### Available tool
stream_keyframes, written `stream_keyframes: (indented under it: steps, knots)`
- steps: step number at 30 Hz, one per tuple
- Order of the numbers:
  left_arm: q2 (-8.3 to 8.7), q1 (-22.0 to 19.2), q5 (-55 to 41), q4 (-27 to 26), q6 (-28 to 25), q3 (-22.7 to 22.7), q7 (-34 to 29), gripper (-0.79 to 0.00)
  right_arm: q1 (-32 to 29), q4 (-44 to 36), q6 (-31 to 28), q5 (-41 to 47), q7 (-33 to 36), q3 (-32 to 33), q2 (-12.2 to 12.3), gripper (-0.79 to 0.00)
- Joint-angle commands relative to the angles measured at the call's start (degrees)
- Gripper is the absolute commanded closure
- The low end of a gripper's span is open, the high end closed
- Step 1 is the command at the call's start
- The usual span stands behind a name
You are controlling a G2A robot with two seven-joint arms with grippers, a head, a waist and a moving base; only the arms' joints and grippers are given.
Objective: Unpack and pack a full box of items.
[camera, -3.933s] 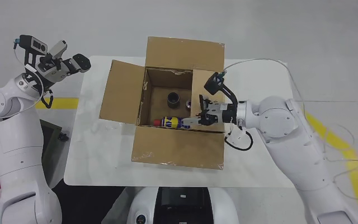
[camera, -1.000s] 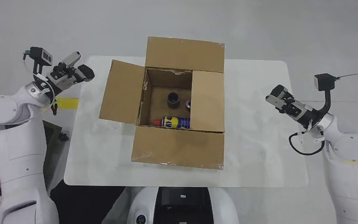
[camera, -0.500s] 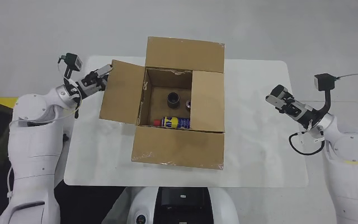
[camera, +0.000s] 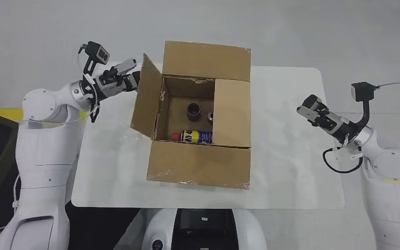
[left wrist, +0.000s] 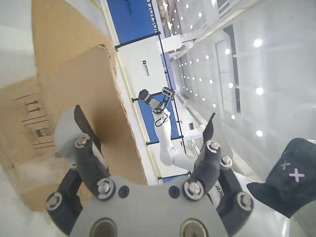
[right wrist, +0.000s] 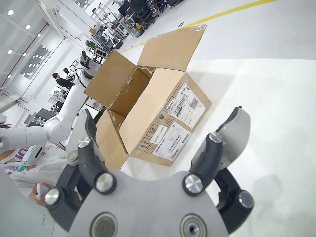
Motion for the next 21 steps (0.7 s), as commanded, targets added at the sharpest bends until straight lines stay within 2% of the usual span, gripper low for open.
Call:
stream_keyframes:
  steps: [1, 10, 16, 21]
  knots:
    - [-0.29, -0.88, -1.11, 0.05, -0.15, 1.67, 0.38, -0.785, 0.00, 0.00, 0.00, 0.00, 0.00, 0.00, 0.00, -0.785]
    - [-1.60, -4.90, -2.48, 1.02, -0.47, 9.16, 1.64, -0.785, 0.00, 0.00, 0.00, 0.00, 0.00, 0.00, 0.00, -0.785]
    - [-2.28, -5.95, -1.84, 2.67, -0.98, 13.13, 2.11, -0.785, 0.00, 0.00, 0.00, 0.00, 0.00, 0.00, 0.00, -0.785]
    - [-2.44, -6.28, 4.01, 2.27, -3.47, 15.77, 3.46, -0.785, 0.00, 0.00, 0.00, 0.00, 0.00, 0.00, 0.00, -0.785]
